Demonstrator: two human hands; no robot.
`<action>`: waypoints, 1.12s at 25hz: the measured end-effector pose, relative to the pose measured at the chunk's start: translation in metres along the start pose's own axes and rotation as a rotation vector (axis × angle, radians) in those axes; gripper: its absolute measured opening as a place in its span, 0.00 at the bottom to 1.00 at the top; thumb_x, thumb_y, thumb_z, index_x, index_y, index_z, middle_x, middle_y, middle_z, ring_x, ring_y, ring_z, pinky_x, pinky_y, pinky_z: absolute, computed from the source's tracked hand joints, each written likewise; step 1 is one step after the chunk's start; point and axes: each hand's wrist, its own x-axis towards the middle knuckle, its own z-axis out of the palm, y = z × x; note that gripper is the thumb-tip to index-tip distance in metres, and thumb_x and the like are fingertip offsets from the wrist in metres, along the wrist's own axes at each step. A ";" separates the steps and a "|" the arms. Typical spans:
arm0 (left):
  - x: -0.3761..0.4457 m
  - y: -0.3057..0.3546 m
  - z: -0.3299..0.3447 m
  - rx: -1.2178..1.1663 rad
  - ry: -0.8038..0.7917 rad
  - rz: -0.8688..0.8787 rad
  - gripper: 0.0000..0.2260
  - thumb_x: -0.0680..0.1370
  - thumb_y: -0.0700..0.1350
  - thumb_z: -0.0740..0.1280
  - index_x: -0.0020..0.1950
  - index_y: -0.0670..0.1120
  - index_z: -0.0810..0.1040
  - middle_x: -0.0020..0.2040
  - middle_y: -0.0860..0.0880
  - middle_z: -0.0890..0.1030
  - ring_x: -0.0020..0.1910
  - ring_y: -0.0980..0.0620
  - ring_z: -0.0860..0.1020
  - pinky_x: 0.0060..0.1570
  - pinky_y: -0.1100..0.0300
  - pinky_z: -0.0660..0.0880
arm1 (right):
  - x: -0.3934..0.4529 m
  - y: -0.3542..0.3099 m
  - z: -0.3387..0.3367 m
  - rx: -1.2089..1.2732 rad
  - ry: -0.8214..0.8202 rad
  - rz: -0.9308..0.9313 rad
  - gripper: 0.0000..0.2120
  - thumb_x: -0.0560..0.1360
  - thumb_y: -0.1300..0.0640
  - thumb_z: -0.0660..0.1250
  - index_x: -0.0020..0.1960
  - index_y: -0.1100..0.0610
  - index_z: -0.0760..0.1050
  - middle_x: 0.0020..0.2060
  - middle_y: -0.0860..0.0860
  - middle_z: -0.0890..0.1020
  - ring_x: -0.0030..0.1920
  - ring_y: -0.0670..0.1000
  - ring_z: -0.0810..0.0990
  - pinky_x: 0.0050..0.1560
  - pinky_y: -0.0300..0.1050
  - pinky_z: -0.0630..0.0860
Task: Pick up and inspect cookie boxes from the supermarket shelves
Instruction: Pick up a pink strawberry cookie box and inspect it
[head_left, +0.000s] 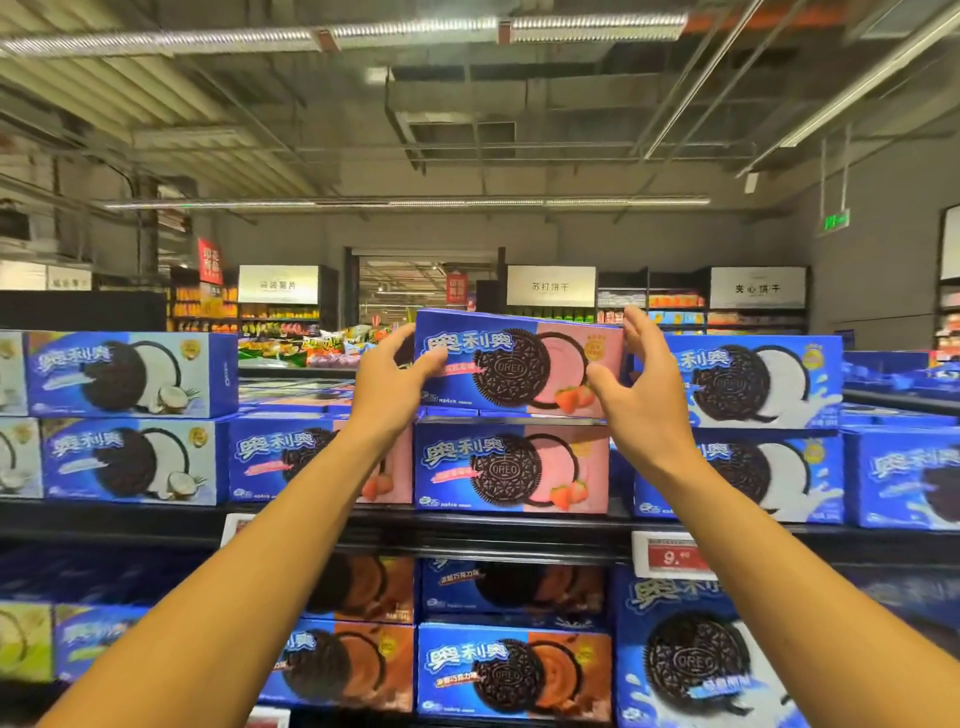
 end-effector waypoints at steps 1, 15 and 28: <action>-0.001 0.004 0.000 -0.056 0.025 -0.008 0.08 0.79 0.45 0.69 0.56 0.54 0.78 0.50 0.53 0.84 0.44 0.59 0.83 0.40 0.62 0.80 | 0.000 -0.001 -0.003 0.036 0.006 -0.018 0.32 0.78 0.63 0.67 0.78 0.50 0.62 0.66 0.51 0.72 0.56 0.31 0.73 0.57 0.23 0.65; -0.075 0.049 0.006 -0.363 0.178 -0.166 0.07 0.76 0.45 0.72 0.52 0.51 0.77 0.47 0.50 0.85 0.43 0.53 0.85 0.33 0.60 0.80 | -0.037 0.002 -0.048 0.397 0.011 -0.012 0.18 0.79 0.56 0.69 0.69 0.54 0.76 0.61 0.46 0.82 0.64 0.45 0.79 0.67 0.49 0.75; -0.148 0.086 0.032 -0.478 0.170 -0.128 0.11 0.84 0.46 0.58 0.62 0.47 0.76 0.53 0.50 0.84 0.50 0.55 0.83 0.36 0.63 0.78 | -0.076 0.004 -0.091 0.651 -0.017 0.062 0.22 0.78 0.52 0.63 0.72 0.47 0.69 0.63 0.61 0.79 0.59 0.58 0.82 0.59 0.47 0.80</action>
